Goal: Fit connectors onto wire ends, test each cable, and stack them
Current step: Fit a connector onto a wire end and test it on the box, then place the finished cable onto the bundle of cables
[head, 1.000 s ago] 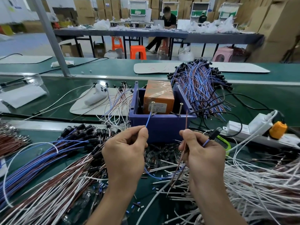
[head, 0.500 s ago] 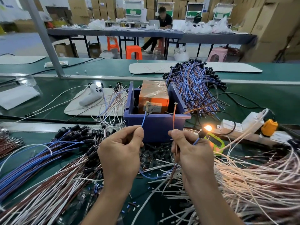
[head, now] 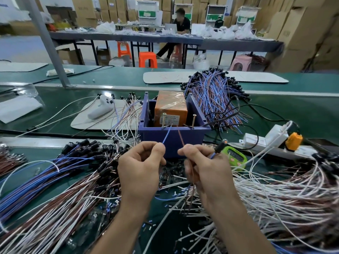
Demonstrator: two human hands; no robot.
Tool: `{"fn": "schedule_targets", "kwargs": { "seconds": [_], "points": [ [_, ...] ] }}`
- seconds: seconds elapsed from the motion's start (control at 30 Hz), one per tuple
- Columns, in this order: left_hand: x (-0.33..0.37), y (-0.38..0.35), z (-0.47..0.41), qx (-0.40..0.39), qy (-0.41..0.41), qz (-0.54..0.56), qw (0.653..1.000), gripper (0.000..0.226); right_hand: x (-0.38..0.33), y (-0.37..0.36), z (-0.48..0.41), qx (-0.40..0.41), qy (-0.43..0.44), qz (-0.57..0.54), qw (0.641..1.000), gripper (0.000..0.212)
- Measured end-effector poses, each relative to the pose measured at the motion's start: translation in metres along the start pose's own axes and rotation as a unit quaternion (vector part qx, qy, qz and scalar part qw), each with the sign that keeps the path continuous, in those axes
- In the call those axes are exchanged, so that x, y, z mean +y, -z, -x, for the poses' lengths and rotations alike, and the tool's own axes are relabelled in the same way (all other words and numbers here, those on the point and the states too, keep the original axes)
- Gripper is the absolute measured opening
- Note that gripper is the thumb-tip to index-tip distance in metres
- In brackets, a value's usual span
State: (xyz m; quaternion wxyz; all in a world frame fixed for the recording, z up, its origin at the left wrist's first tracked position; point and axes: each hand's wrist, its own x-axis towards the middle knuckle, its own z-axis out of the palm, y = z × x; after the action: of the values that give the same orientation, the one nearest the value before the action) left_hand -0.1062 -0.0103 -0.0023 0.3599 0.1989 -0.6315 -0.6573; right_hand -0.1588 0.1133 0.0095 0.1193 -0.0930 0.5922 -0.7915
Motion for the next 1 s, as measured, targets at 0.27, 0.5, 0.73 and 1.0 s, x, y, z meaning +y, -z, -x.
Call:
{"fn": "schedule_targets", "kwargs": {
  "seconds": [0.27,0.5,0.73,1.0],
  "points": [
    [0.037,-0.009,0.014,-0.167,0.182,0.091,0.965,0.031,-0.033,-0.010,0.029,-0.029,-0.120,0.022,0.992,0.028],
    [0.063,-0.017,0.043,-0.224,0.125,-0.019,0.966,0.022,-0.067,0.034,0.075,0.023,-0.119,0.030,0.992,0.020],
    [0.062,-0.022,0.054,-0.172,0.083,-0.288,0.938,0.019,-0.123,0.141,0.117,0.111,-0.032,0.043,0.992,0.039],
    [0.051,-0.053,0.097,-0.385,0.051,-0.375,0.842,0.032,-0.156,0.229,0.132,0.237,-0.081,0.635,0.731,0.045]
  ]
}}
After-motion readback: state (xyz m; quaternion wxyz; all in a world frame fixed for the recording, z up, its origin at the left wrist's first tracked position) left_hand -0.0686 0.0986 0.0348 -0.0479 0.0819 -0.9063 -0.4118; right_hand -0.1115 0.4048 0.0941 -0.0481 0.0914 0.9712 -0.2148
